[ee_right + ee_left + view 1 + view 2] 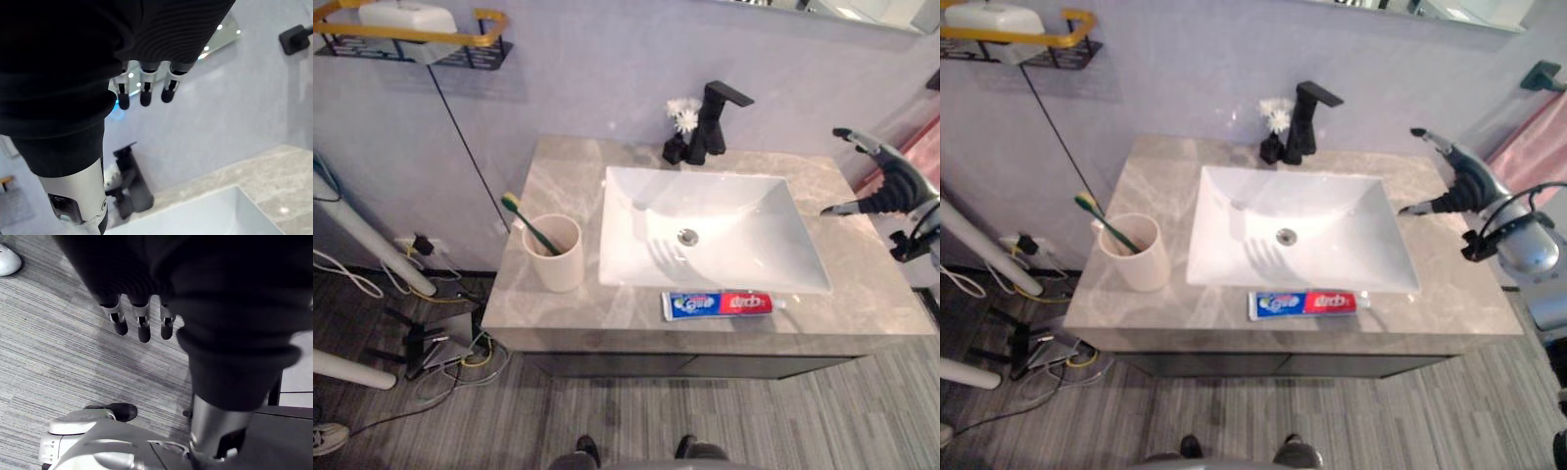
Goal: Organize washtable
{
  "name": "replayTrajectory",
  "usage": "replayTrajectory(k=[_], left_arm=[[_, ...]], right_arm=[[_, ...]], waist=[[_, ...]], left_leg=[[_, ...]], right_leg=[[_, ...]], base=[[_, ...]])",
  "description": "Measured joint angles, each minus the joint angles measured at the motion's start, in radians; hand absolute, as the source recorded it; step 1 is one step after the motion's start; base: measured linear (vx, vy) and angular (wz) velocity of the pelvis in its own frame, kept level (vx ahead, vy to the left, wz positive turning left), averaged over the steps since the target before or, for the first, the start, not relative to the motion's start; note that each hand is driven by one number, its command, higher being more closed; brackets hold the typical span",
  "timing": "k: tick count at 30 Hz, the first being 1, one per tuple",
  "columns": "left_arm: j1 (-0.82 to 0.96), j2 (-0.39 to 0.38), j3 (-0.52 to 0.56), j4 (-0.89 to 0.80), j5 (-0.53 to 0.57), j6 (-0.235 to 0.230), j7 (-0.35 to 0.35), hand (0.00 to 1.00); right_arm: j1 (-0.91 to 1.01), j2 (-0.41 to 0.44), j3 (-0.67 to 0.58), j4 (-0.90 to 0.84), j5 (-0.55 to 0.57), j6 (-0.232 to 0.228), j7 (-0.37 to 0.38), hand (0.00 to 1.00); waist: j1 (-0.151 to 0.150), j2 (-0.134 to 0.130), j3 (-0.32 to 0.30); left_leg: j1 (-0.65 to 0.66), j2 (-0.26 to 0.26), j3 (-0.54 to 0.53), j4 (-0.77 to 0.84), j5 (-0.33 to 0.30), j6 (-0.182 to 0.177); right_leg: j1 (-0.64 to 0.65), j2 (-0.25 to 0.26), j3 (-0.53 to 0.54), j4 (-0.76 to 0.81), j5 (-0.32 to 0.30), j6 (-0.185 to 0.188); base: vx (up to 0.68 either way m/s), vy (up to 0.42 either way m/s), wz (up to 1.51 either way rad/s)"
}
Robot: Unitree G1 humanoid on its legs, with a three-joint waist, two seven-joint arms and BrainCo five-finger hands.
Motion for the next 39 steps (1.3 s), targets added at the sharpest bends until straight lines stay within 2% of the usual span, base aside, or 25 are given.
replayTrajectory(k=[2,6,12,27,31,39], left_arm=[[-0.006,0.007,-0.011,-0.006,0.000,-0.001,-0.003,0.00],[-0.021,0.011,-0.011,-0.014,0.000,-0.008,-0.023,0.00],[-0.028,0.016,-0.023,-0.023,0.000,-0.015,-0.047,0.00],[-0.031,0.021,-0.051,-0.025,0.001,-0.014,-0.081,0.00],[-0.028,0.024,-0.066,-0.025,0.000,-0.013,-0.085,0.00],[-0.028,0.030,-0.086,-0.030,0.000,-0.014,-0.085,0.00]], right_arm=[[0.000,-0.023,0.003,-0.020,0.000,-0.005,0.021,0.00],[0.033,-0.073,0.004,-0.052,0.001,-0.010,0.050,0.00],[0.085,-0.086,0.003,-0.096,0.001,-0.013,0.087,0.00],[0.263,-0.081,-0.004,-0.263,0.001,-0.029,0.147,0.00],[0.290,-0.046,-0.005,-0.285,0.000,-0.029,0.157,0.00],[0.358,-0.040,-0.006,-0.337,-0.001,-0.028,0.178,0.00]], waist=[[0.002,0.000,0.000],[0.001,-0.004,-0.002],[0.001,-0.003,-0.003],[0.000,0.013,-0.035],[0.000,0.020,-0.046],[0.000,0.021,-0.047]], left_leg=[[-0.005,0.006,0.008,0.003,0.000,0.000],[-0.004,0.006,0.014,0.004,0.000,0.000],[0.003,0.011,0.034,0.004,0.000,0.000],[-0.003,0.011,0.038,0.004,0.000,0.000],[-0.002,0.011,0.038,0.004,0.000,0.000],[-0.005,0.011,0.035,0.003,0.000,0.000]], right_leg=[[-0.011,0.007,0.009,0.000,0.011,-0.014],[-0.013,0.007,0.015,0.000,0.013,-0.015],[-0.017,0.013,0.029,-0.001,0.013,-0.015],[-0.028,0.015,0.041,-0.001,0.013,-0.015],[-0.028,0.015,0.041,-0.001,0.013,-0.015],[-0.029,0.015,0.038,-0.001,0.012,-0.015]], base=[[0.01,-0.002,-0.12],[0.01,-0.002,-0.04],[0.00,-0.013,-0.10],[0.00,-0.002,-0.02],[0.00,0.000,0.00],[0.00,0.000,0.00]])
